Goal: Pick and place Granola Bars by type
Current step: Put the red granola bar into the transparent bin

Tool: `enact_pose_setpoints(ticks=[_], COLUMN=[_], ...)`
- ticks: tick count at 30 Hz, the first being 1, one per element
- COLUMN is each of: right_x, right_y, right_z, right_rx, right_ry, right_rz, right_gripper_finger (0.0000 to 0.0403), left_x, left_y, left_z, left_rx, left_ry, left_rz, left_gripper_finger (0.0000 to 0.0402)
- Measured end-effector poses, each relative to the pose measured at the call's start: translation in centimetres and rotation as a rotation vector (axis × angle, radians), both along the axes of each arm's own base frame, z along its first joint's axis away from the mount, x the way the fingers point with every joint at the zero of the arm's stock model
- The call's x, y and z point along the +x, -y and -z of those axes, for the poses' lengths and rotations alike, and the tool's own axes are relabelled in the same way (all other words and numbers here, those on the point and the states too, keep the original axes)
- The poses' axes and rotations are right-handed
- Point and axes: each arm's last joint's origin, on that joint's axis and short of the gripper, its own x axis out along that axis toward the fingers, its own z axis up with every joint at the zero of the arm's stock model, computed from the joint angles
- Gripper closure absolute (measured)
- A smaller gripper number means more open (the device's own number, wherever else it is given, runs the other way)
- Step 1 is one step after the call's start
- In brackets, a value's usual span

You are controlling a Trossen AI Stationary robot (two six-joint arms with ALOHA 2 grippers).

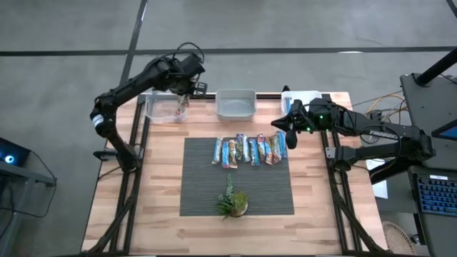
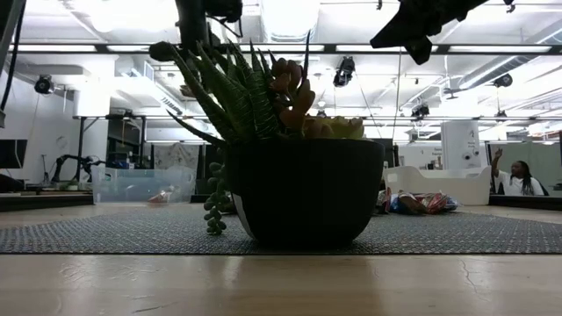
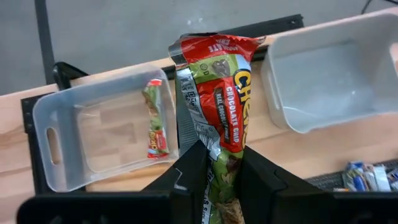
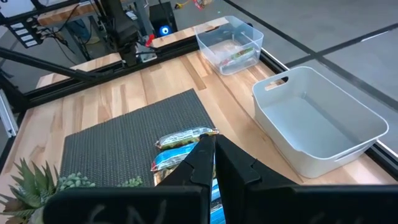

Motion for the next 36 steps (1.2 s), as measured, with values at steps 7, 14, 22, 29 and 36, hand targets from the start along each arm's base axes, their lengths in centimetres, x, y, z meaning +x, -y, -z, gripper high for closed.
enact_pose_setpoints(ticks=[7, 14, 22, 29, 36], right_x=[0.0, 0.0, 0.0, 0.0, 0.0], right_y=[0.0, 0.0, 0.0, 0.0, 0.0], right_z=[0.0, 0.0, 0.0, 0.0, 0.0], right_rx=[0.001, 0.001, -0.003, -0.003, 0.002], right_ry=[0.0, 0.0, -0.001, -0.001, 0.0], right_rz=[0.0, 0.0, -0.001, -0.001, 0.001], right_gripper_finger=[0.0394, 0.0394, 0.0394, 0.0394, 0.0394], left_x=[-2.3, -4.7, -7.0, -7.5, -7.7], left_y=[-2.4, -4.5, -6.6, -7.8, -7.9], left_z=[0.1, 0.2, 2.5, 6.9, 11.3], left_rx=[-0.013, -0.04, -0.13, -0.228, -0.306], left_ry=[-0.039, -0.071, -0.09, -0.053, -0.026], left_rz=[-0.076, -0.142, -0.219, -0.226, -0.205], left_gripper_finger=[0.0344, 0.0344, 0.0344, 0.0344, 0.0344])
